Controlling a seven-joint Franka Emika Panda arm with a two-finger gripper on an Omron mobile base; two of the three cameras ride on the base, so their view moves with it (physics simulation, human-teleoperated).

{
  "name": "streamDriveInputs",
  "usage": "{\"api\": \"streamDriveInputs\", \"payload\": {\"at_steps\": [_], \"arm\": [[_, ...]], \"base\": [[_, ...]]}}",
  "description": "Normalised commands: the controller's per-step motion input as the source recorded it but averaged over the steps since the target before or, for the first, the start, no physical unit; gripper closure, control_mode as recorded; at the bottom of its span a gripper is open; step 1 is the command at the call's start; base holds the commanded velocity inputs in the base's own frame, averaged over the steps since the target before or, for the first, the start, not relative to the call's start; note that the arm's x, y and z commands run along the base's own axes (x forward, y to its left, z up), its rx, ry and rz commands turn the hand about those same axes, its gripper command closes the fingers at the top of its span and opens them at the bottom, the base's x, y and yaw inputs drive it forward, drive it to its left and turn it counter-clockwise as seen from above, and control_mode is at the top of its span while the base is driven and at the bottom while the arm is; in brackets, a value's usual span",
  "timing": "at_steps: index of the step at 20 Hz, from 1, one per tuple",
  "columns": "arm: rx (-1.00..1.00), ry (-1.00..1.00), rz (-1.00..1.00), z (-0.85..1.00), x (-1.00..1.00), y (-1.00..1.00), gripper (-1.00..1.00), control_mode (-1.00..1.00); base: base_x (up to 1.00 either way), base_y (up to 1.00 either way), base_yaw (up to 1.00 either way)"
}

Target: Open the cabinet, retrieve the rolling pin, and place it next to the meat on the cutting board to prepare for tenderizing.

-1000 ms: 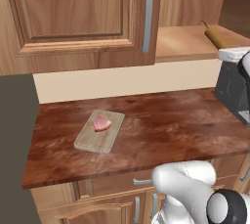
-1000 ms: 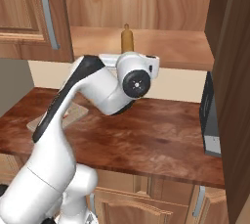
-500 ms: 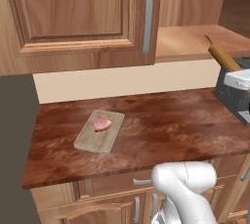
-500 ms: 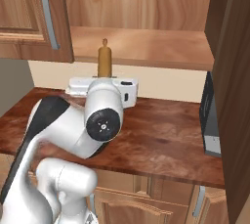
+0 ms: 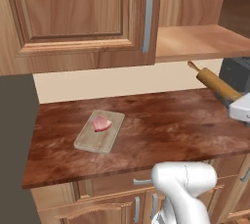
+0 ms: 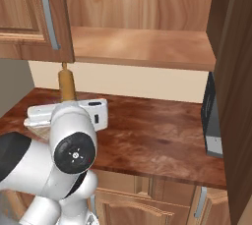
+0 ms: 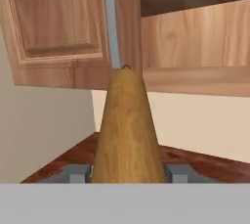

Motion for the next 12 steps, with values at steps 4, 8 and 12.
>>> {"api": "streamDriveInputs", "payload": {"at_steps": [4,8,12], "arm": [[-0.05,0.0,0.24,-0.51,-0.42,0.89,1.0,-1.0],[-0.08,0.04,0.31,-0.48,-0.05,0.85,1.0,-1.0],[-0.09,0.02,0.33,-0.48,0.0,0.81,1.0,-1.0]], "base": [[0.0,0.0,0.0],[0.0,0.0,0.0],[0.0,0.0,0.0]]}}
